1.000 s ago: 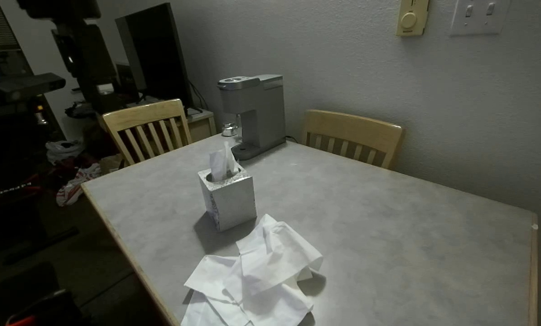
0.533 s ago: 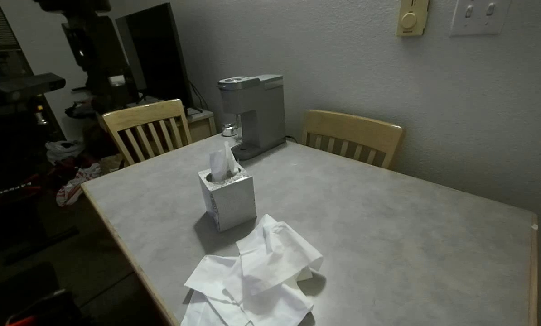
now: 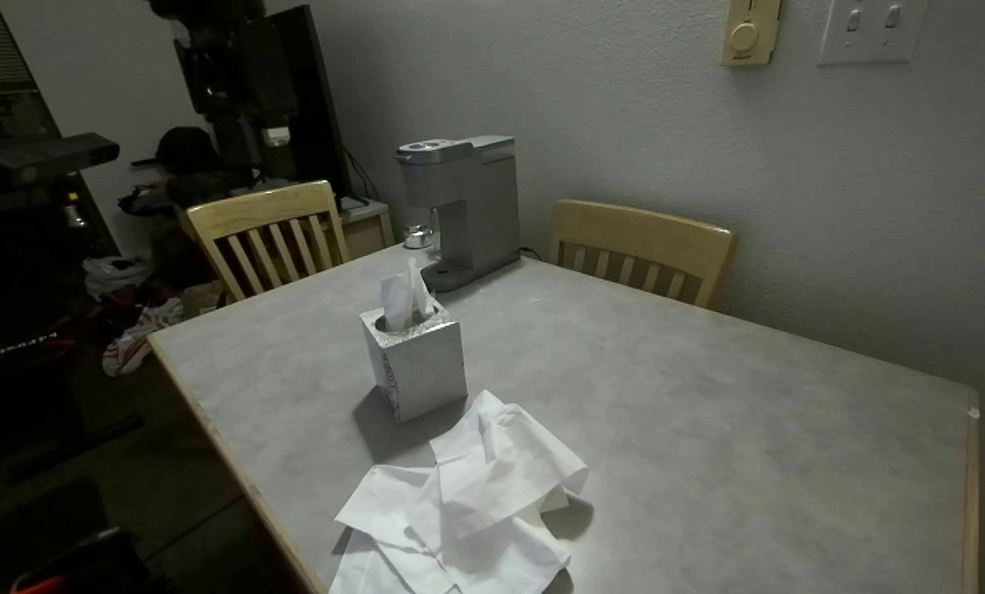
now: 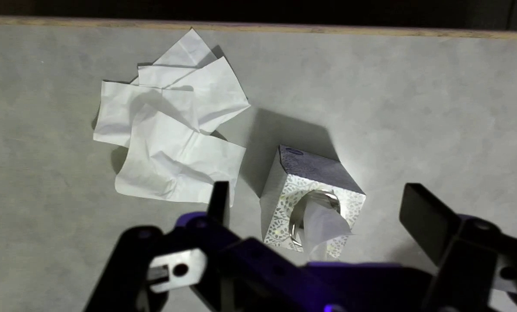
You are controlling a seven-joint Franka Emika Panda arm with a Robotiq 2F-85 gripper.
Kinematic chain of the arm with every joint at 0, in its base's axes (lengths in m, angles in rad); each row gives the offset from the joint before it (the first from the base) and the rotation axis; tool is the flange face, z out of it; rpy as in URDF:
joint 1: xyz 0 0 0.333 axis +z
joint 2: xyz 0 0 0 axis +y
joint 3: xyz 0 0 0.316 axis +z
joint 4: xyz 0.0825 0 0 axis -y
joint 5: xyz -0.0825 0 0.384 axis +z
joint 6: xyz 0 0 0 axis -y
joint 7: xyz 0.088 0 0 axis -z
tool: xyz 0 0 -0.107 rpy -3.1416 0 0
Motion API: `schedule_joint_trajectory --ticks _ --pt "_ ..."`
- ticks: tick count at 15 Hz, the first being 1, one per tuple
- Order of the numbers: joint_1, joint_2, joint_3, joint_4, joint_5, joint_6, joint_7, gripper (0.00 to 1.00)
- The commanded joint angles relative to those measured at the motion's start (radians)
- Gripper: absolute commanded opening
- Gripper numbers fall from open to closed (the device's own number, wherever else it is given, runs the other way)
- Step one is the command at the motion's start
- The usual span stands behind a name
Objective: Put the tissue from the tissue box and put it on the table
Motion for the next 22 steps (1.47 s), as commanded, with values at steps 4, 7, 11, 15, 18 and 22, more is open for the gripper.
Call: schedule_joint_trajectory --ticks 4,7,11,15,18,22 --pt "-0.007 -0.01 0.001 -0.018 0.007 0.032 -0.03 1.0" --pt "-0.008 0.016 -0.002 -0.005 -0.009 0.103 -0.057 1.0" --pt "-0.009 0.061 -0.027 -0.008 -0.003 0.208 -0.132 1.0" --pt "0.003 0.115 -0.085 -0.009 0.042 0.306 -0.29 1.0" --pt "0.019 0.157 -0.136 0.003 0.131 0.359 -0.464 1.0" --pt "0.051 0.207 -0.192 0.05 0.324 0.343 -0.746 1.0"
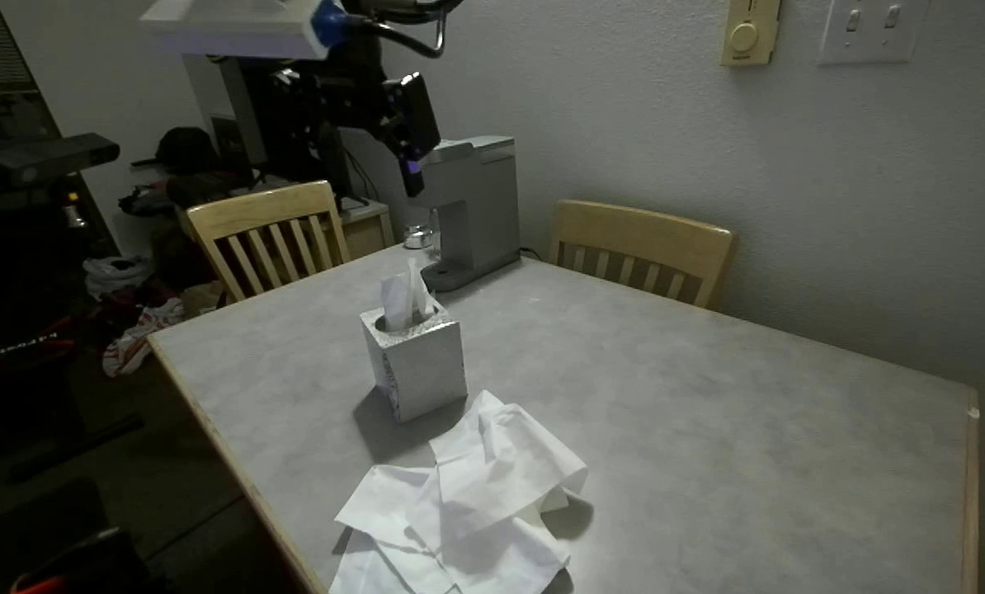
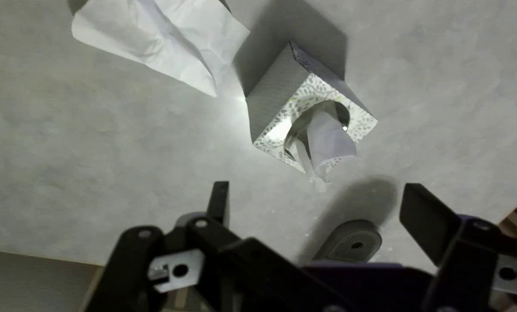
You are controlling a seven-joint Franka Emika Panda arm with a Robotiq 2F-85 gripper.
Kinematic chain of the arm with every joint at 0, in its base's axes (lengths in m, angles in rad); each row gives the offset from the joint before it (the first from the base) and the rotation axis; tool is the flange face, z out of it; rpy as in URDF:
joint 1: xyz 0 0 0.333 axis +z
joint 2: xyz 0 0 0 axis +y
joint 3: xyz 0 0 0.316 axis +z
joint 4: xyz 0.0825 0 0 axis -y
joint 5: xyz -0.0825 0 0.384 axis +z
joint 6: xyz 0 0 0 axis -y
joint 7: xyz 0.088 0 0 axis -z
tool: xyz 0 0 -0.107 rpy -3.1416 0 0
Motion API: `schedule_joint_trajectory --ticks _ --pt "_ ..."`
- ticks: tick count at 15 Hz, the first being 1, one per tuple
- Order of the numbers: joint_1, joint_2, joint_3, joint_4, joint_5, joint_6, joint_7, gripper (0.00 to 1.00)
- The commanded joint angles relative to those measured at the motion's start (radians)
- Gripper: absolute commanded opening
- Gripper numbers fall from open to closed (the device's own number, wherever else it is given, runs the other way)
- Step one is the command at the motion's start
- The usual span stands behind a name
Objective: Put the tissue from the tissue box and put it on the table
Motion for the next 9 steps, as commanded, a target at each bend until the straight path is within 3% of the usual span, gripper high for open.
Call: schedule_joint_trajectory --ticks 1,6,7,9 --pt "0.034 0.067 -0.042 0.067 0.16 -0.025 -0.225 1.0" --pt "0.031 0.134 -0.007 0.145 0.299 -0.106 -0.394 1.0" --pt "0.006 0.088 0.011 0.094 0.269 -0.062 -0.338 1.0" --pt "0.005 0.097 0.02 0.102 0.272 -0.066 -0.338 1.0"
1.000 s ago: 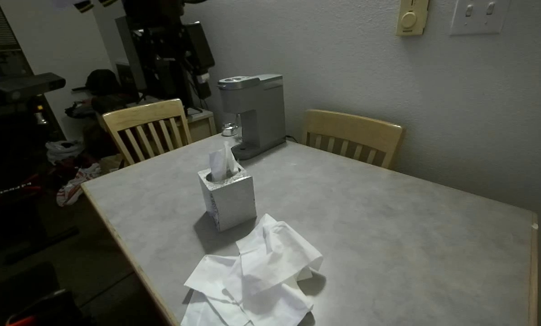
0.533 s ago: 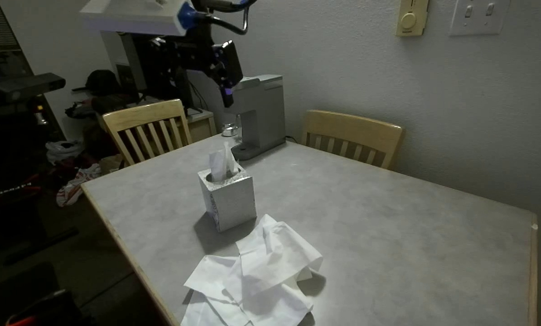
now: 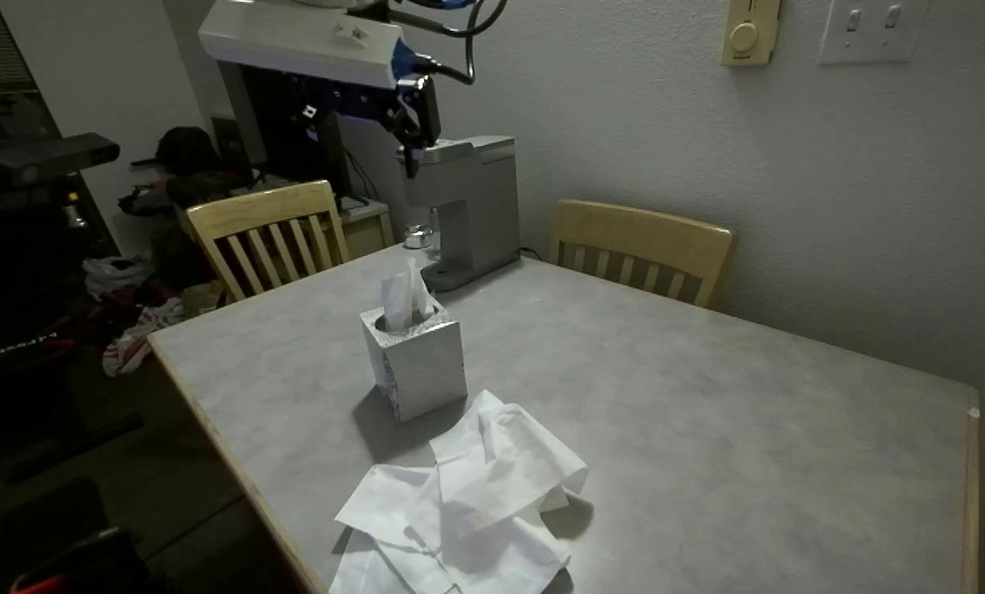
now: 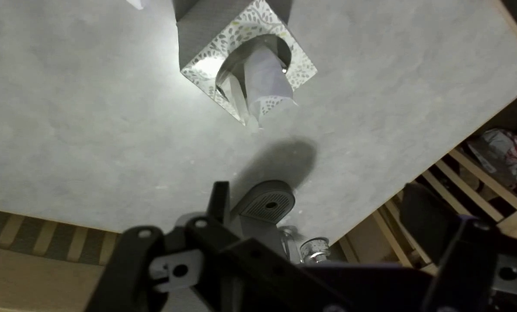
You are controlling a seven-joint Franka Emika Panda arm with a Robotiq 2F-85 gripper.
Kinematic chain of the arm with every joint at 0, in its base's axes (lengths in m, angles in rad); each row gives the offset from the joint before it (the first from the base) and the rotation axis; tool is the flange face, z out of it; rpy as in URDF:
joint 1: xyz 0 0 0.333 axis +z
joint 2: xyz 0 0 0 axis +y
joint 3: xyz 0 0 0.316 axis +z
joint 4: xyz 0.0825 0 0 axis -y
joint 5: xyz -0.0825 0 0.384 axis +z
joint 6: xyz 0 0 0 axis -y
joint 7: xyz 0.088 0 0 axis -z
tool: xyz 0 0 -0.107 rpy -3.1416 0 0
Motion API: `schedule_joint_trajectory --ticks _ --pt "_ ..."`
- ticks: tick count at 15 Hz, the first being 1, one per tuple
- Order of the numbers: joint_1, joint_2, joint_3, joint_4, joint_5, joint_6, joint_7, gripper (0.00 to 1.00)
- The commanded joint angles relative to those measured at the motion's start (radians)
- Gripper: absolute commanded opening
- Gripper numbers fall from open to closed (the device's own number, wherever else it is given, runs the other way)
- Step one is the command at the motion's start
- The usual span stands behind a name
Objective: Put the tissue from the tissue box and put it on the table
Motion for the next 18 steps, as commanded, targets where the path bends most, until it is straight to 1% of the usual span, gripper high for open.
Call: schedule_joint_trajectory --ticks 1,3,5,6,10,13,16,18 --pt "-0.029 0.0 0.027 0.002 0.005 -0.004 -0.002 1.0" --pt "-0.032 -0.001 0.027 0.002 0.005 -0.004 -0.002 1.0" --pt "-0.022 -0.008 0.043 -0.01 0.007 0.024 -0.001 1.0" --pt "-0.01 0.012 0.042 -0.006 0.037 0.011 -0.046 1.0" --pt "-0.002 0.107 0.076 -0.007 0.083 0.013 -0.068 1.0" --pt "-0.015 0.185 0.113 0.003 0.075 0.02 -0.063 1.0" --pt "-0.025 0.252 0.146 0.021 0.036 0.034 -0.04 1.0" --pt "-0.026 0.287 0.165 0.037 -0.006 0.066 0.011 1.0"
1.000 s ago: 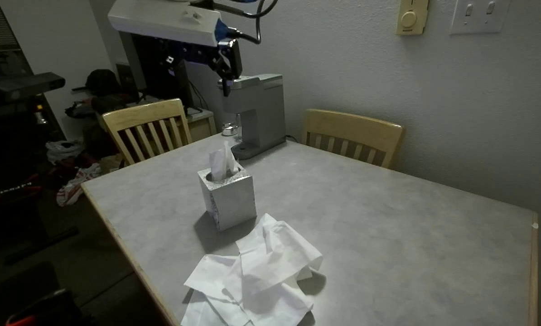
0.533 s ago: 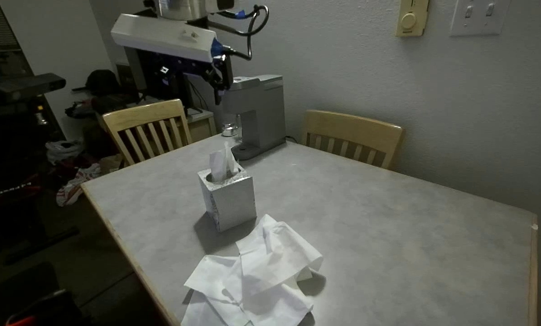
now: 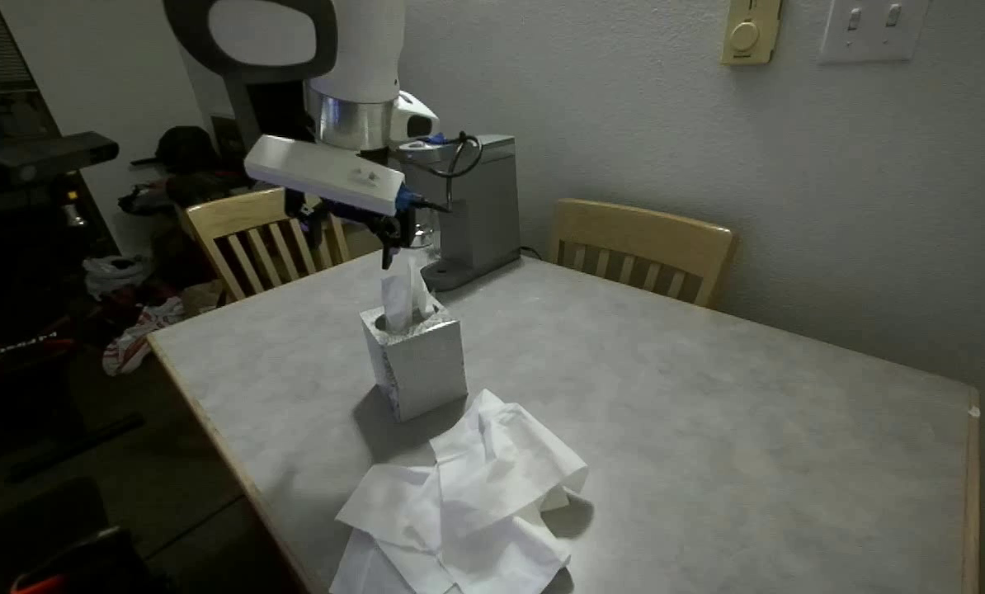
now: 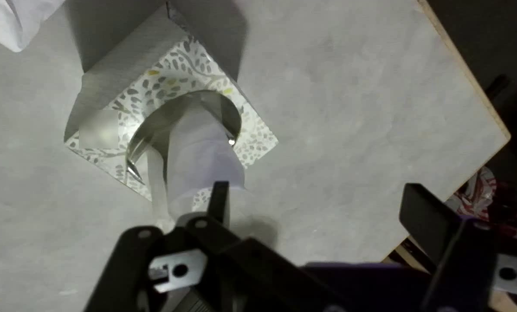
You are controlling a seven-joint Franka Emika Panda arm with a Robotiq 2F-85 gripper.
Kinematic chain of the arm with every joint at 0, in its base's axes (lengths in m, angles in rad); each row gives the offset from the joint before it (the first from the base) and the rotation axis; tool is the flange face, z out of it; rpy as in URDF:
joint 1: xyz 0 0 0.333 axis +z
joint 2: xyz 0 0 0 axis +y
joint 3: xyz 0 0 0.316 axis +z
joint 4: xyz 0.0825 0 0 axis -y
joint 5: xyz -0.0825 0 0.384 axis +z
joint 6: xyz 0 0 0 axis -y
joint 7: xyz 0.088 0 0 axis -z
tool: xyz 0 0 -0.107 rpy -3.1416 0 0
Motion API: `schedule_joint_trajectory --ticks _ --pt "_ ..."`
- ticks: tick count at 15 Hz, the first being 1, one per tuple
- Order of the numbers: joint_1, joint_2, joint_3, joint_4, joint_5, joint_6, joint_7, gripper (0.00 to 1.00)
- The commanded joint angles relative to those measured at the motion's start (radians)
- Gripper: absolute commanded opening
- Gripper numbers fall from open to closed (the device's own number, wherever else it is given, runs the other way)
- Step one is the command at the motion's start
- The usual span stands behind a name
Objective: Put the tissue from the tissue box and put it on the table
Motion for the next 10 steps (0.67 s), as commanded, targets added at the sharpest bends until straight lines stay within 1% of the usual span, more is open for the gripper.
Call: schedule_joint_trajectory --ticks 1,2,4,7,10 --pt "-0.023 0.064 0.048 0.039 -0.079 0.076 0.079 1.0" --pt "-0.037 0.034 0.053 0.013 -0.043 0.038 0.039 1.0" --pt "-0.037 0.052 0.066 0.025 -0.07 0.063 0.074 1.0" --pt "-0.038 0.054 0.069 0.03 -0.073 0.063 0.079 1.0" --pt "-0.04 0.067 0.069 0.027 -0.133 0.08 0.116 1.0"
